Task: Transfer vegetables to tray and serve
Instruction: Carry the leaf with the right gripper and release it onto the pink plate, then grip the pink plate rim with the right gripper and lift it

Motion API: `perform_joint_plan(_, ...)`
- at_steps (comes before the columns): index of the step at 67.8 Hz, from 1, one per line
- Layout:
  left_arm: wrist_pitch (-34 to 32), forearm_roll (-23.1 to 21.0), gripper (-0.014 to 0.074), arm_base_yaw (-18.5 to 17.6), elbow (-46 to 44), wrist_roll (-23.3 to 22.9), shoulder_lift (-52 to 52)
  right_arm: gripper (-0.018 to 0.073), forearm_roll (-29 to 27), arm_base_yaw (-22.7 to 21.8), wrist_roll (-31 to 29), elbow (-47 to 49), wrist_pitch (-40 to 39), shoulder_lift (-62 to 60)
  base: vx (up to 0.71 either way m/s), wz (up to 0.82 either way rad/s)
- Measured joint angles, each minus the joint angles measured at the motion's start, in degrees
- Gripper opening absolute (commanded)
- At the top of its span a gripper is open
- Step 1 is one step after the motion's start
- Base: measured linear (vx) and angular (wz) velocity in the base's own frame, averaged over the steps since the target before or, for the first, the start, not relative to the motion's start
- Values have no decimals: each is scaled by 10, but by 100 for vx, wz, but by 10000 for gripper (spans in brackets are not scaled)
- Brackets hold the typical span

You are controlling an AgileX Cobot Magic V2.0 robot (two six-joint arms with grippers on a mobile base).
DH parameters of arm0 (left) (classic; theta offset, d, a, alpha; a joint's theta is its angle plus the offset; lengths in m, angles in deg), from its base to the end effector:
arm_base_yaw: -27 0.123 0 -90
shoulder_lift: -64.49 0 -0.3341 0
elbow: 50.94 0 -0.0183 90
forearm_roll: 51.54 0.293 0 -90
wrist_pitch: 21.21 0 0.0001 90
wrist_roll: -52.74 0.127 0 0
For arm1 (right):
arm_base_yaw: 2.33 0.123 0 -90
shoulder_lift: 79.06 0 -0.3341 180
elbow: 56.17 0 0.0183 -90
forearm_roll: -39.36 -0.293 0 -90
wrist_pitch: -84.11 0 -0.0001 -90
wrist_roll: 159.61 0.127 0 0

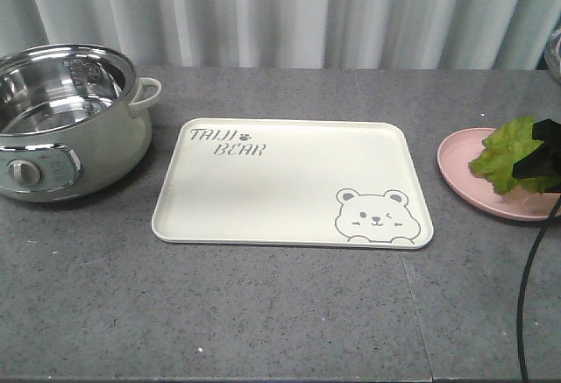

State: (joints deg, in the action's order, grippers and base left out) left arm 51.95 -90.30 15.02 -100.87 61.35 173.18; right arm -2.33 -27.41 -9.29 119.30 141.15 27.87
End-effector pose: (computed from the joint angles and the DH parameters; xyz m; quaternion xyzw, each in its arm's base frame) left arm 0.4035 -0.1634 0.5451 0.1949 0.8402 -0.3404 0.3744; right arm 0.4030 -0.1103 0.2531 0.1253 0.9356 0.2380 0.2287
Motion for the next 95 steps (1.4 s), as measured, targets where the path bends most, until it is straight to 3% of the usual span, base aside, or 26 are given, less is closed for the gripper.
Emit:
perform_joint_plan(6, 0, 0, 590, 0, 0, 0, 0, 648, 4, 0, 4, 0, -4, 0, 0, 0)
perform_joint_plan(14, 0, 0, 590, 0, 0, 0, 0, 715, 14, 0, 16, 0, -18, 0, 0, 0)
perform_joint_plan(44, 0, 0, 590, 0, 0, 0, 0, 685, 51, 0, 42, 0, -40, -82, 0, 0)
perform_joint_plan(63, 0, 0, 590, 0, 0, 0, 0, 668, 131, 0, 87, 0, -44, -158, 0, 0)
perform_joint_plan(78, 0, 0, 590, 0, 0, 0, 0, 638, 185, 0, 117, 0, -86, -132, 0, 0)
perform_joint_plan(95, 0, 0, 590, 0, 0, 0, 0, 569, 195, 0, 123, 0, -152, -38, 0, 0)
